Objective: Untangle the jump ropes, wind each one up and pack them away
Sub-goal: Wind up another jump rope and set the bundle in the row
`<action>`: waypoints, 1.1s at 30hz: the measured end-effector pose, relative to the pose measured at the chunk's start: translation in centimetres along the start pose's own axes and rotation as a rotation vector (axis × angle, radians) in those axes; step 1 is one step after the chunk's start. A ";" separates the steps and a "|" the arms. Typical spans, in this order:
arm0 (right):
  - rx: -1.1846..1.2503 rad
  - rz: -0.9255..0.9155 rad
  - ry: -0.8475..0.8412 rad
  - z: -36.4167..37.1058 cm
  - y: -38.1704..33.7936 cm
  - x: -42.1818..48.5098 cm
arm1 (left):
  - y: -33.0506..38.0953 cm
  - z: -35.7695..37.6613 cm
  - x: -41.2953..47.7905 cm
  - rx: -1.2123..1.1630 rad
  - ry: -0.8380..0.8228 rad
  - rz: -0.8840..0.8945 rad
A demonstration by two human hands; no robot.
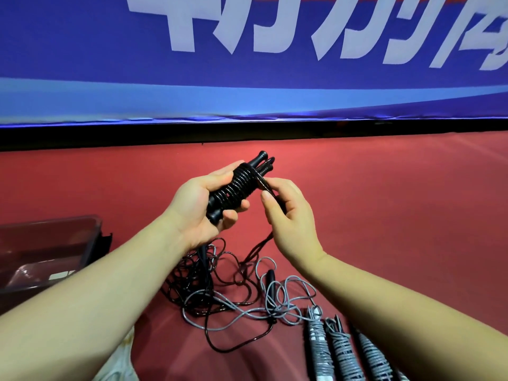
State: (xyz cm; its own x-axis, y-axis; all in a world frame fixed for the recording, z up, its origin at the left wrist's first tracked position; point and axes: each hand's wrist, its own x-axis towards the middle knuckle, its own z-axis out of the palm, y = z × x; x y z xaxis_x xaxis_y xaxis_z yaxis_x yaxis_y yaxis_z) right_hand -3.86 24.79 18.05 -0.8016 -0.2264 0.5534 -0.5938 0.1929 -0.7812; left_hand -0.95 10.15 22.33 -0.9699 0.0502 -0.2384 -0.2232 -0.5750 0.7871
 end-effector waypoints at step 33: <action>-0.728 -0.491 0.032 -5.9 4.5 2.0 | 0.6 0.9 0.6 0.124 0.172 0.145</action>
State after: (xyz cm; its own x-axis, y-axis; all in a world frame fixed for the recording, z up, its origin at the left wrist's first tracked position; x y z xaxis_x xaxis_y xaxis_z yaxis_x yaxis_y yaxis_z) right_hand -8.57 30.87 17.35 -0.4391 -0.4190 0.7948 -0.7603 0.6446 -0.0803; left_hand -1.71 10.63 23.18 -0.9642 -0.1707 -0.2030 -0.1038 -0.4615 0.8810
